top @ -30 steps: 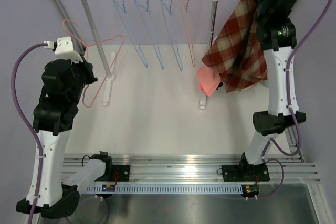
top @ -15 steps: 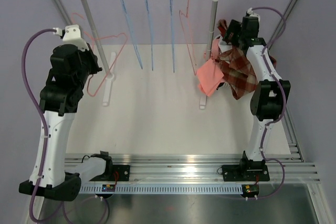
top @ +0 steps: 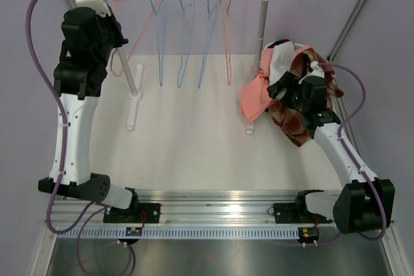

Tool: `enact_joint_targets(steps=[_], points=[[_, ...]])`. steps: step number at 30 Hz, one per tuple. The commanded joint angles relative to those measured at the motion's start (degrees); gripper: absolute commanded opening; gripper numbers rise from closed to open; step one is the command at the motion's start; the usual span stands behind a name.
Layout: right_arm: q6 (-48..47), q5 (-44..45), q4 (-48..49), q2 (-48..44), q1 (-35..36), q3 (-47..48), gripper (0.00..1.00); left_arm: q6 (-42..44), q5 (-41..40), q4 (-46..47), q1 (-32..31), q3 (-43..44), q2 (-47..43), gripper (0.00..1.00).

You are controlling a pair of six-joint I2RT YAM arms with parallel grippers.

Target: Remove the skirt from the hanger

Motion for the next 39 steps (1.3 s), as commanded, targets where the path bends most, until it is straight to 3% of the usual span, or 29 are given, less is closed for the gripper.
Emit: enact_joint_targets(steps=[1, 12, 20, 31, 34, 38, 39], points=[[3.04, -4.86, 2.99, -3.88, 0.3, -7.87, 0.99, 1.78, 1.13, 3.13, -0.33, 6.02, 6.05, 0.0], [1.11, -8.99, 1.86, -9.34, 0.31, -11.75, 0.99, 2.49, 3.07, 5.24, -2.26, 14.65, 16.96, 0.0], [0.41, -9.87, 2.38, -9.43, 0.31, -12.45, 0.99, 2.49, 0.7, 10.07, -4.63, -3.26, 10.38, 0.0], [0.05, -10.31, 0.98, -10.57, 0.31, -11.93, 0.99, 3.37, -0.01, 9.55, -4.63, -7.24, 8.35, 0.0], [0.14, -10.31, 0.1, -11.1, 0.31, -11.58, 0.99, 3.63, -0.89, 8.67, -4.63, -6.54, 8.09, 0.13], [0.23, -10.31, -0.87, -12.06, 0.39, -11.14, 0.99, 4.16, -1.41, 8.05, -4.63, -6.27, 6.42, 0.56], [0.14, -10.4, -1.04, -12.5, 0.31, -10.96, 0.99, 4.24, -1.59, 7.79, -4.63, -6.36, 5.37, 0.72]])
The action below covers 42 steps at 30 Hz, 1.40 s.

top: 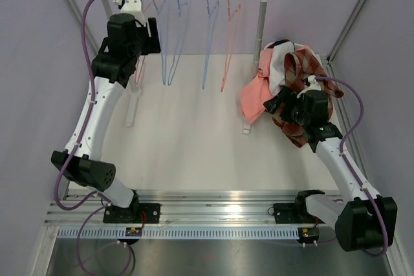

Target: Remove the skirt from the hanger

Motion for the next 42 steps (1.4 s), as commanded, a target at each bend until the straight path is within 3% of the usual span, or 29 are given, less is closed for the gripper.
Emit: enact_joint_targets(steps=[1, 10, 15, 20, 26, 35, 42], points=[[-0.54, -1.59, -0.6, -2.49, 0.0, 1.7, 0.99, 0.25, -1.63, 0.53, 0.02, 0.9, -5.37, 0.76], [-2.73, 0.87, -7.62, -7.59, 0.0, 5.56, 0.99, -1.86, -2.08, -0.79, 0.02, -7.18, -20.11, 0.99], [-4.75, -4.12, -10.8, -14.25, 0.0, 10.13, 0.99, -4.4, -0.76, -2.8, -0.07, -15.79, -29.27, 0.99], [-2.91, -6.77, -13.97, -21.03, 0.0, 13.29, 0.99, -7.13, 0.82, -4.13, -0.07, -31.67, -40.07, 0.99], [9.57, -4.3, -15.99, -29.47, 0.0, 9.88, 0.99, -10.74, 5.64, -7.02, -0.07, -45.14, -52.03, 0.99], [13.97, -6.34, -17.74, -45.98, -0.09, 0.82, 0.99, -10.92, 4.26, -14.58, -0.07, -52.36, -62.68, 0.99], [10.81, -4.66, -22.49, -49.08, -0.09, 1.26, 0.99, -10.83, 2.59, -13.88, -0.07, -53.77, -64.0, 0.99]])
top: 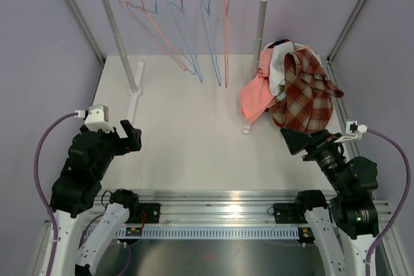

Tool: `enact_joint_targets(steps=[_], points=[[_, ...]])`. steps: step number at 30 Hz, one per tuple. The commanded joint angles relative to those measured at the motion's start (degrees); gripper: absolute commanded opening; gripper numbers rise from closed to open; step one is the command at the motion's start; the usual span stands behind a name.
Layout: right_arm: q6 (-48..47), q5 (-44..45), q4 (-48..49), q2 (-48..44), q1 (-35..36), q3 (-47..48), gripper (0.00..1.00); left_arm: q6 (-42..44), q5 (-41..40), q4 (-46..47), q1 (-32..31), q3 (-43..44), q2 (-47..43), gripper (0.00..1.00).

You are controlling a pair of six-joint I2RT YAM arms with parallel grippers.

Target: Remove the skirt from the hanger

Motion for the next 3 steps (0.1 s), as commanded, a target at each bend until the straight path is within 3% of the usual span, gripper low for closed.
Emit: enact_joint_targets(steps=[1, 3], points=[[-1.94, 0.69, -2.06, 0.03, 0.0, 1.36, 0.99, 0.14, -1.33, 1.98, -0.07, -0.46, 0.43, 0.99], [-3.25, 2.18, -3.9, -0.05, -0.09, 2.07, 0.99, 0.14, -3.43, 2.42, -0.07, -0.47, 1.49, 0.99]])
